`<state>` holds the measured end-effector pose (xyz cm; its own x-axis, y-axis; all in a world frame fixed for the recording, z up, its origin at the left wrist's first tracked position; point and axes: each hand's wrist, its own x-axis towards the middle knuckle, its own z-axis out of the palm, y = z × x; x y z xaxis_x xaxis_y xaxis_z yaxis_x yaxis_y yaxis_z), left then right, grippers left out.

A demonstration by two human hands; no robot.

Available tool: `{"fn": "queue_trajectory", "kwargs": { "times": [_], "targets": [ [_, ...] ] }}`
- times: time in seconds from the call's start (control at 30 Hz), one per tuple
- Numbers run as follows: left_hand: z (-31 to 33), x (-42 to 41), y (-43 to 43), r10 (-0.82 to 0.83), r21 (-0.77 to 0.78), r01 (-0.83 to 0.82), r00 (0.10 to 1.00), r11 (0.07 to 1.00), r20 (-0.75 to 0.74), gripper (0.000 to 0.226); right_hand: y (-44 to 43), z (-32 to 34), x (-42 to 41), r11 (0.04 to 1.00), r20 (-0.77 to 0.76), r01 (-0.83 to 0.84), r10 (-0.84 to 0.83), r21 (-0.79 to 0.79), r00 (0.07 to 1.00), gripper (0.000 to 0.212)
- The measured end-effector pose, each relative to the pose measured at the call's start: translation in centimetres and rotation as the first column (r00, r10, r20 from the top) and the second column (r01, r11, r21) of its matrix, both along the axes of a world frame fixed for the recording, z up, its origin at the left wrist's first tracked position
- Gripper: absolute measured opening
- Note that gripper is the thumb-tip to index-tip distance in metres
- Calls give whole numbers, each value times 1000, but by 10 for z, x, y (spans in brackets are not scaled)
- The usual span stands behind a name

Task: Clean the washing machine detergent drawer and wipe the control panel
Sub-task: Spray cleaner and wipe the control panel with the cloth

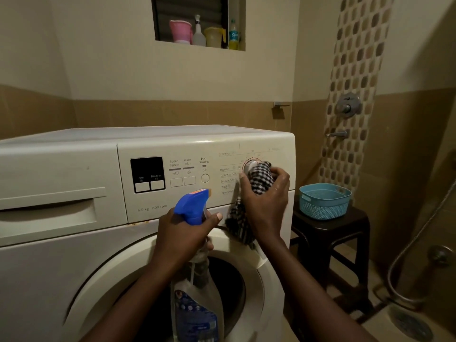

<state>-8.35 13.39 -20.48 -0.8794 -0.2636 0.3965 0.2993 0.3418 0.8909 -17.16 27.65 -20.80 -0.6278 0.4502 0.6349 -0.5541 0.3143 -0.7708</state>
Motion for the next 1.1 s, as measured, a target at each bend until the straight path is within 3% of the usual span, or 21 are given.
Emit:
{"fn": "queue_trajectory", "kwargs": {
  "times": [0.1, 0.27, 0.33, 0.4, 0.5, 0.6, 0.67, 0.83, 0.87, 0.97, 1.1],
  "targets": [
    [-1, -2, -3, -3, -9, 3, 1000, 1000, 4, 27, 8, -6, 7, 976, -41, 50, -60, -210, 997, 50],
    [-5, -3, -2, -26, 11, 26, 999, 1000, 21, 27, 22, 49, -5, 843, -170, 176, -299, -509, 939, 53],
    [-4, -3, -2, -19, 6, 19, 1000, 1000, 23, 27, 21, 72, -15, 799, -144, 144, -277, -583, 950, 55],
    [-3, -3, -3, -17, 2, 17, 1000, 1000, 15, 27, 9, 80, -21, 853, -116, 55, -133, -518, 984, 56],
    [-3, -2, -3, -9, 15, 9, 1000, 1000, 20, 27, -11, 60, -19, 999, -217, 42, -44, -15, 975, 49],
    [-4, -2, -1, -28, 17, 28, 999, 999, 23, 25, 3, 36, -19, 903, -339, 114, 37, 415, 940, 40],
    [-5, -2, -1, -22, 3, 22, 999, 1000, 25, 25, 13, 33, -24, 807, -409, 202, 54, 555, 911, 31],
    [-3, -1, 1, -3, 1, 3, 1000, 1000, 14, 26, 13, 18, -16, 864, -383, 81, 134, 497, 914, 13],
    [-3, -1, 1, 1, -2, -1, 1000, 1000, 13, 26, 15, 13, -14, 877, -355, 59, 131, 477, 926, 17],
    [-4, -1, 0, -4, 7, 3, 1000, 1000, 17, 26, 23, 11, -12, 955, -235, 17, 56, 298, 970, 65],
    [-4, 0, 2, 13, 10, -13, 1000, 1000, 25, 24, 11, 5, -12, 979, -122, 77, -55, 188, 991, 73]
  ]
}}
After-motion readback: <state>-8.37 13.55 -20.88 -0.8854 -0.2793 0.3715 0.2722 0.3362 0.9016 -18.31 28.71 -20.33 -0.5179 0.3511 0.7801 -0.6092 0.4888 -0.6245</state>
